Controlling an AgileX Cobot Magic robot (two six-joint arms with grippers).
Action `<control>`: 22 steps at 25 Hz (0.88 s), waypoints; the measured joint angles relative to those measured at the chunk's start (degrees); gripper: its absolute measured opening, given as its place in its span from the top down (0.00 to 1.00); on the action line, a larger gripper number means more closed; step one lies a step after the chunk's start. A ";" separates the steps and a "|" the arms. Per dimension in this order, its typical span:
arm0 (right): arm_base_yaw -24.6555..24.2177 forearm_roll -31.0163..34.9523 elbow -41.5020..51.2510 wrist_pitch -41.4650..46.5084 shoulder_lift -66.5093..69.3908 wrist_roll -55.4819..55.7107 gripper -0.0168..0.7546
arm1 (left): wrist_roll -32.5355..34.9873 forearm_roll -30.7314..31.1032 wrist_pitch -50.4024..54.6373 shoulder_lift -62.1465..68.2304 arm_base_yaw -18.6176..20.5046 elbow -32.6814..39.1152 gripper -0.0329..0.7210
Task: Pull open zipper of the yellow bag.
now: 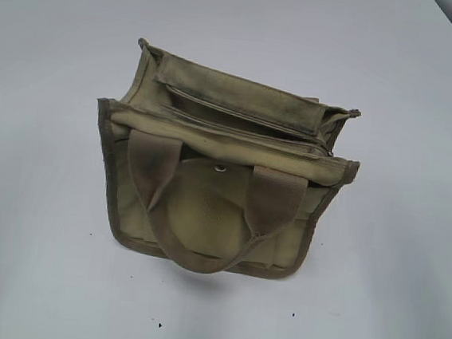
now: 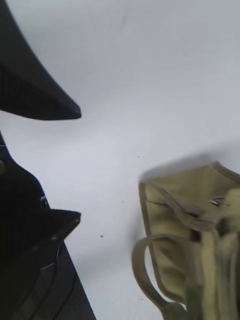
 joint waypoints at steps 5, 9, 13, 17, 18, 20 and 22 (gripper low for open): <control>0.00 -3.36 7.71 0.94 -13.89 1.89 0.21 | -2.16 6.08 -0.58 -19.94 0.00 15.65 0.37; 0.00 -4.61 10.76 1.09 -23.07 1.39 0.22 | -2.39 6.85 -1.01 -33.85 0.00 23.84 0.37; 0.00 -4.76 12.74 0.97 -30.43 -0.75 0.22 | -2.41 7.13 -2.06 -44.50 0.00 25.47 0.37; 0.00 -4.81 13.22 -0.88 -34.09 -1.63 0.22 | -2.41 7.13 -2.50 -50.09 0.00 25.52 0.38; 0.00 -4.87 13.29 -1.56 -34.35 -1.69 0.22 | -2.41 6.96 -2.62 -50.26 0.00 25.64 0.38; 0.00 -4.87 14.35 -3.78 -34.45 -1.78 0.22 | -2.14 6.41 -3.35 -50.25 0.00 25.99 0.38; 0.00 -4.87 14.99 -5.05 -34.45 -1.83 0.22 | -1.50 5.61 -4.25 -50.25 0.00 25.99 0.38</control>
